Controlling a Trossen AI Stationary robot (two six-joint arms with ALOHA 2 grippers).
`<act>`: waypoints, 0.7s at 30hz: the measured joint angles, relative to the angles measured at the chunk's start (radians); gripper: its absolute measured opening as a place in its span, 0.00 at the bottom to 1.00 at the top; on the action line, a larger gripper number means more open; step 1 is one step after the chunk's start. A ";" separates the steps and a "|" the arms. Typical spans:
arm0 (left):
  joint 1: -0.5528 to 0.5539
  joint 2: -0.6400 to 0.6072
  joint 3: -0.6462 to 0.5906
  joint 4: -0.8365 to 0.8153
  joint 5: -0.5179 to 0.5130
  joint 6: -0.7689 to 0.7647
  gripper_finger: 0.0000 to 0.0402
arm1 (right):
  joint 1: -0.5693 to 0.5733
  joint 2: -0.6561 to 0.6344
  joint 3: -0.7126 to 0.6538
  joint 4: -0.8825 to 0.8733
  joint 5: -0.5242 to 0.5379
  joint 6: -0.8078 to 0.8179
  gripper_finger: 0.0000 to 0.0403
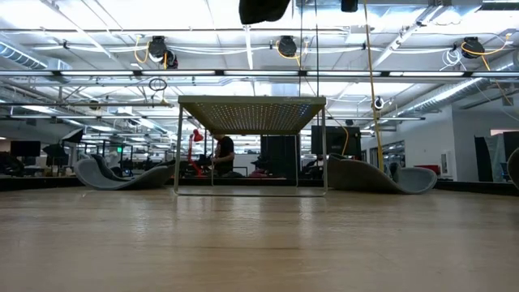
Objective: Pick & Place hat
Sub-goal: Put the left black cap on the shelf
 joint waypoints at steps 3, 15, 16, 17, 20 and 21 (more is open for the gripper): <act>-0.001 0.000 0.000 -0.001 0.031 -0.005 0.46 | 0.000 0.000 0.000 0.000 0.001 0.013 0.02; -0.010 0.000 0.000 -0.007 0.047 -0.039 0.24 | -0.001 0.000 0.000 -0.001 -0.001 0.019 0.02; -0.010 0.000 0.000 -0.007 0.047 -0.039 0.22 | -0.001 0.000 0.000 -0.001 -0.002 0.019 0.02; -0.010 0.000 0.000 -0.007 0.047 -0.039 0.20 | -0.001 0.000 0.000 -0.001 -0.003 0.019 0.03; -0.010 0.000 0.000 -0.007 0.043 -0.039 0.13 | -0.001 0.000 0.000 0.000 -0.006 -0.011 0.05; -0.010 0.000 0.000 -0.007 0.039 -0.039 0.10 | 0.000 0.000 0.000 0.003 -0.009 -0.029 0.07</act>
